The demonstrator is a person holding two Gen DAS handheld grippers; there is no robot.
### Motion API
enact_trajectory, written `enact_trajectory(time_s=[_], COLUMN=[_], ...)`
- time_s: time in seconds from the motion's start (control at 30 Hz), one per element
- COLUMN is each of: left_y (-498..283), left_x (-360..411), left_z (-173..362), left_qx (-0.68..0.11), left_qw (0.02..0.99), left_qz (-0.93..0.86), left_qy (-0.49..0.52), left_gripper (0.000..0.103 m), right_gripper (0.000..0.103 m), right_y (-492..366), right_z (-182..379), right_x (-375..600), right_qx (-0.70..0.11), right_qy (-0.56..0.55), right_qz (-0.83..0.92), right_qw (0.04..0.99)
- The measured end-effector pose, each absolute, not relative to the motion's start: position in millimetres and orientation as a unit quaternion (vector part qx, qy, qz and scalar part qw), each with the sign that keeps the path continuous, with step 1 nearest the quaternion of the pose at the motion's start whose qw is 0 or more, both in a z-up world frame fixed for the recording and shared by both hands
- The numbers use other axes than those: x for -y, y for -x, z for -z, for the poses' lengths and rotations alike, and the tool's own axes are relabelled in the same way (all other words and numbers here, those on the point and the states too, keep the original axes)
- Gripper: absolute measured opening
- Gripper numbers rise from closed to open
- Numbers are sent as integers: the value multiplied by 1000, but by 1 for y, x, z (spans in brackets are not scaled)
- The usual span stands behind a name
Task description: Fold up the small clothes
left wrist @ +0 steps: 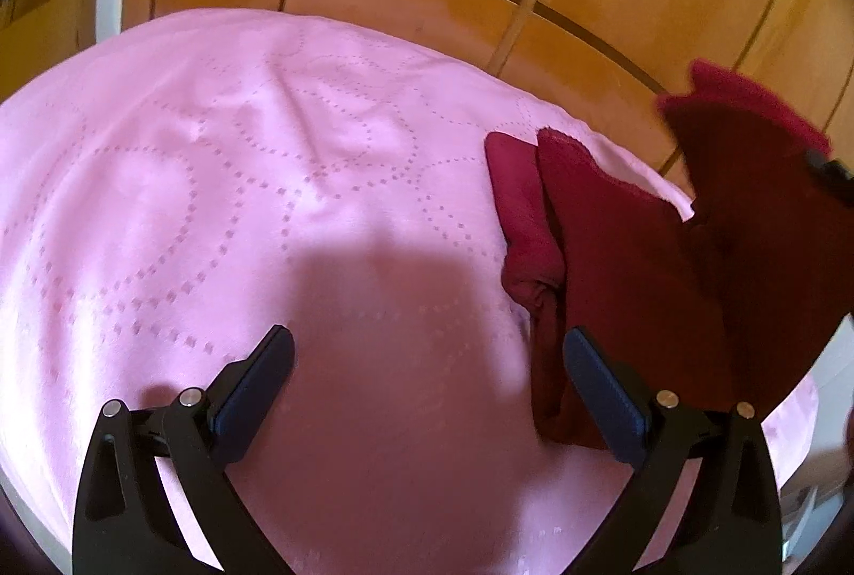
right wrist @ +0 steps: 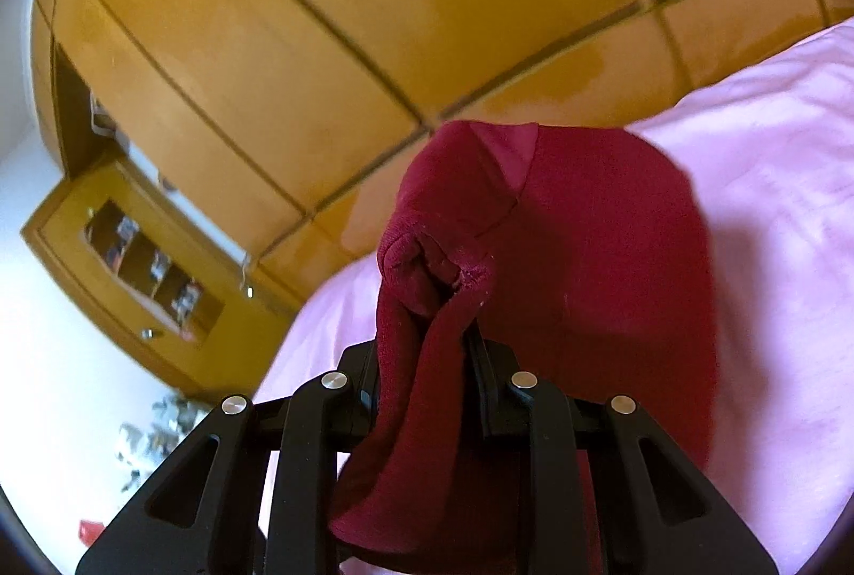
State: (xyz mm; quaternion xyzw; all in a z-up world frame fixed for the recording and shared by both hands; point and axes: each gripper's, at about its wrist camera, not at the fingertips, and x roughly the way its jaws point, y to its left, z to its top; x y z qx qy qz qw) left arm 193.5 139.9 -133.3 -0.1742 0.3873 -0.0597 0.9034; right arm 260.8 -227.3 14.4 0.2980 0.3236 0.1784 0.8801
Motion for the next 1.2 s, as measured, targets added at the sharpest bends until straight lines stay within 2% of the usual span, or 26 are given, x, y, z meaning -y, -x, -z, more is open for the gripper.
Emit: enact_trajectory(time_s=[0.3,0.53,0.67,0.8,0.87,0.97,1.1,1.2], left_y=[-183,-182,-181,-179,-178,-176,-175,-176], left_x=[-141,-142,-145,-148,-148,-146,-133,-115], left_z=[134,133,132,131,130,124,108,93], left_qx=[-384,-384,-384,-382,-381,-373,-351,-345], left_qw=[905,904,902,900,898,897,901,902], left_qz=[61,61,61,62,66,78,112,148], left_qy=[169,180,187,200,211,225,230,214], left_gripper=[101,101,101,101,101,101,101,101], right_gripper=[24,25,67,73,85,92,98,99], right_y=[-273,-272,-266,-249,-239,-225,-212,-208], right_z=[31,45,50,47,41,33,26,29], right_x=[162,127,121,128,139,164,202,226], right_qx=[-388,-412,-408,-398,-384,-357,-338,-350], right_qy=[-243,-171,-166,-180,-189,-195,-179,-157], right_qz=[-202,-202,-239,-272,-262,-232,-144,-68], right_qw=[866,872,865,858,865,884,913,921])
